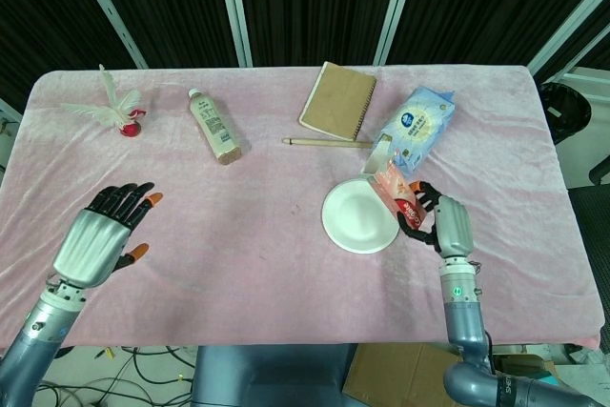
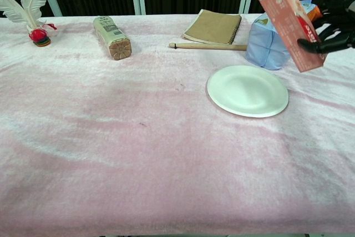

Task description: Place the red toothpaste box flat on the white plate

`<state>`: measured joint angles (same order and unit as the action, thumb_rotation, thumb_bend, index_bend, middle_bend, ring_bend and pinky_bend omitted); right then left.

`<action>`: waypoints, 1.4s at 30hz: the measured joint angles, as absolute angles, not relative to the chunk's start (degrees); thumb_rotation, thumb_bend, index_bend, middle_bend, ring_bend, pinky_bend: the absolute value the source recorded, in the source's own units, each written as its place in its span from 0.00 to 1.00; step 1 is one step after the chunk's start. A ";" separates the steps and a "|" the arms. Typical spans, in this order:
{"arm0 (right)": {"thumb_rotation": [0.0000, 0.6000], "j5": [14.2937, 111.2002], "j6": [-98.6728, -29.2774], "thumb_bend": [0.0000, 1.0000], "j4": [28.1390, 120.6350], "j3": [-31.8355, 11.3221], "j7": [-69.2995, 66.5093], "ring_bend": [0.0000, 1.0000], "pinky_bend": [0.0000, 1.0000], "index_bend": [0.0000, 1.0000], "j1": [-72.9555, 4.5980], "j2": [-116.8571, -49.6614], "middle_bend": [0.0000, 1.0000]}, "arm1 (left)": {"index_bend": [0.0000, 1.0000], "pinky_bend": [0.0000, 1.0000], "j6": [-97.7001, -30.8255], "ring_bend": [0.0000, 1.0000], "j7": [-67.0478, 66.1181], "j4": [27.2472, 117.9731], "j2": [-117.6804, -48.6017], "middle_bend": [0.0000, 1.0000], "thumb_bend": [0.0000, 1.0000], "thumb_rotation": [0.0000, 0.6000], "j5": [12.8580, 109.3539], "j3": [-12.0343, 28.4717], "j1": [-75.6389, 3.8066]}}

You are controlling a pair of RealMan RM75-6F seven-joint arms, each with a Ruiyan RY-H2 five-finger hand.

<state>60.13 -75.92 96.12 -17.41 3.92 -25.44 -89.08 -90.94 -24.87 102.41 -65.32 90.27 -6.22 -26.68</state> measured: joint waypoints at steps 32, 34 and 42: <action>1.00 59.10 -72.79 0.25 90.25 -13.16 16.50 0.17 0.17 0.16 -25.97 -95.04 0.19 | 0.15 0.10 -92.59 0.04 -15.67 94.35 -70.02 0.06 0.00 1.00 95.81 -6.85 -13.48; 1.00 59.12 -72.85 0.24 90.89 -13.42 16.59 0.15 0.16 0.14 -25.95 -94.78 0.18 | 0.15 0.10 -92.39 0.04 -15.91 94.71 -69.99 0.06 0.00 1.00 96.22 -6.64 -13.28; 1.00 62.93 -73.61 0.23 95.47 -12.95 16.35 0.07 0.12 0.09 -25.06 -89.49 0.10 | 0.14 0.08 -91.86 0.03 -16.38 95.11 -69.71 0.05 0.00 1.00 97.20 -6.06 -12.35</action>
<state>62.93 -73.61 95.47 -12.95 16.35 -25.06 -89.49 -91.86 -16.38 95.11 -69.71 97.20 -6.06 -12.35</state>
